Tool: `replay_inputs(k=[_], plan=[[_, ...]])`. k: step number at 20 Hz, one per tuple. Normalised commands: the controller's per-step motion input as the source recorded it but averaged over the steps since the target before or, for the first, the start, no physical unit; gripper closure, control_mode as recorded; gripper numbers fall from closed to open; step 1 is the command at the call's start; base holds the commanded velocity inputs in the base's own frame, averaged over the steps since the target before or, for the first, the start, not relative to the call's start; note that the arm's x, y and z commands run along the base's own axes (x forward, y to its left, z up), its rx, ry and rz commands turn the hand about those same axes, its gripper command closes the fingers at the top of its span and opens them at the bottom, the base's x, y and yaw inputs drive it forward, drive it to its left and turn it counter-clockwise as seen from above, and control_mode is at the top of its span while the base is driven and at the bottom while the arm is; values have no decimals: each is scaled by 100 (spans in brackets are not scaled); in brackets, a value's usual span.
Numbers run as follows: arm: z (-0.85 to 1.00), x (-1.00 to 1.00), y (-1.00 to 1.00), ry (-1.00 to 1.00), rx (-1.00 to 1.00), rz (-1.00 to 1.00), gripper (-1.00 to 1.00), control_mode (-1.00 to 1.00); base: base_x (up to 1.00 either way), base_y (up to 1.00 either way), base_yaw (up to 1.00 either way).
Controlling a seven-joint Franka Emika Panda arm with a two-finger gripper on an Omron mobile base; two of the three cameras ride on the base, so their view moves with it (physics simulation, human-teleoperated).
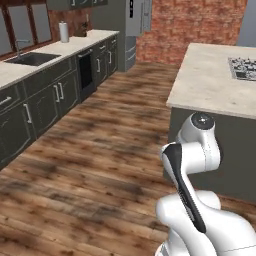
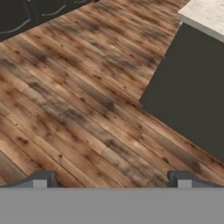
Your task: Take a sugar cube from the saucer and place it inside the coffee. Then, grab milk from the fridge and place it next to the coffee on the counter to sweeten the coffee.
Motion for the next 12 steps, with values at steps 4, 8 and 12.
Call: replay_inputs(k=[4,8,12], plan=[[0,0,0,0,0,0,-100,100,100,92,-37],[0,0,0,0,0,0,-100,100,100,88,-35],[0,0,0,0,0,0,-100,100,100,87,-34]])
